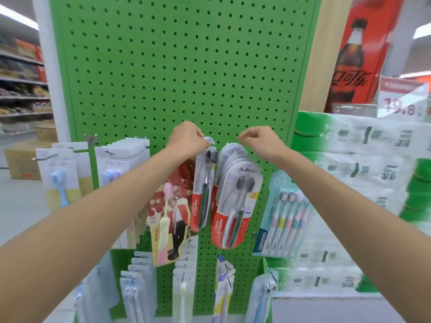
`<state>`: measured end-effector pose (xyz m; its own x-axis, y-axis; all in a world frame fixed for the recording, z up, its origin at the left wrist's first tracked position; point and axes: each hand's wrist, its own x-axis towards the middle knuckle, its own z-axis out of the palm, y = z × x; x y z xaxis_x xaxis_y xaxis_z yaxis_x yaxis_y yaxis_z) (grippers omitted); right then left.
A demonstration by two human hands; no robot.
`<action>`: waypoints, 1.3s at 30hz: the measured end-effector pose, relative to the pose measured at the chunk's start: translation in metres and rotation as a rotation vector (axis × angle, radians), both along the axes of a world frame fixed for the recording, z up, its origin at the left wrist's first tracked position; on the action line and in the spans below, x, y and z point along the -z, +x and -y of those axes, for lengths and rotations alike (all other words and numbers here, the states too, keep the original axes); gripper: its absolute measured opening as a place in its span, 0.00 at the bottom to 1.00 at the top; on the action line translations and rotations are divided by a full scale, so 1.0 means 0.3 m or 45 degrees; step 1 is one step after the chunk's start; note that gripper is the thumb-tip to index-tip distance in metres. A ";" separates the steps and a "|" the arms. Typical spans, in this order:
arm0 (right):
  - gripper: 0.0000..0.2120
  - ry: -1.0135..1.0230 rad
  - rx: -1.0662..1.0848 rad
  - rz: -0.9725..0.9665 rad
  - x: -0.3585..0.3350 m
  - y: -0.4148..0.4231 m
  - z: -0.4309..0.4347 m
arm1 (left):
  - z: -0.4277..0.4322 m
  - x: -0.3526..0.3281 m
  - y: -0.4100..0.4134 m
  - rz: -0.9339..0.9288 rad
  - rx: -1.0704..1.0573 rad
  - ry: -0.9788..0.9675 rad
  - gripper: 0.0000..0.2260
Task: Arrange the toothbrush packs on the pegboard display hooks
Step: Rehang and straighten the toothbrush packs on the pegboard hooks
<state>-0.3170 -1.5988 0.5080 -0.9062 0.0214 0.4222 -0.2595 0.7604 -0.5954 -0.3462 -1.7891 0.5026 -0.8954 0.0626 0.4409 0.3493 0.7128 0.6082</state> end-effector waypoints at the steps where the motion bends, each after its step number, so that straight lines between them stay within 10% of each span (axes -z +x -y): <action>1: 0.12 0.017 -0.026 0.057 0.001 -0.015 -0.001 | -0.002 -0.003 -0.015 0.028 0.013 0.024 0.07; 28: 0.14 0.010 -0.218 0.354 0.030 -0.101 -0.004 | -0.061 0.023 -0.069 0.134 0.151 0.126 0.06; 39: 0.08 -0.092 -0.119 0.355 0.015 -0.100 -0.028 | -0.048 0.024 -0.092 0.514 0.311 0.341 0.06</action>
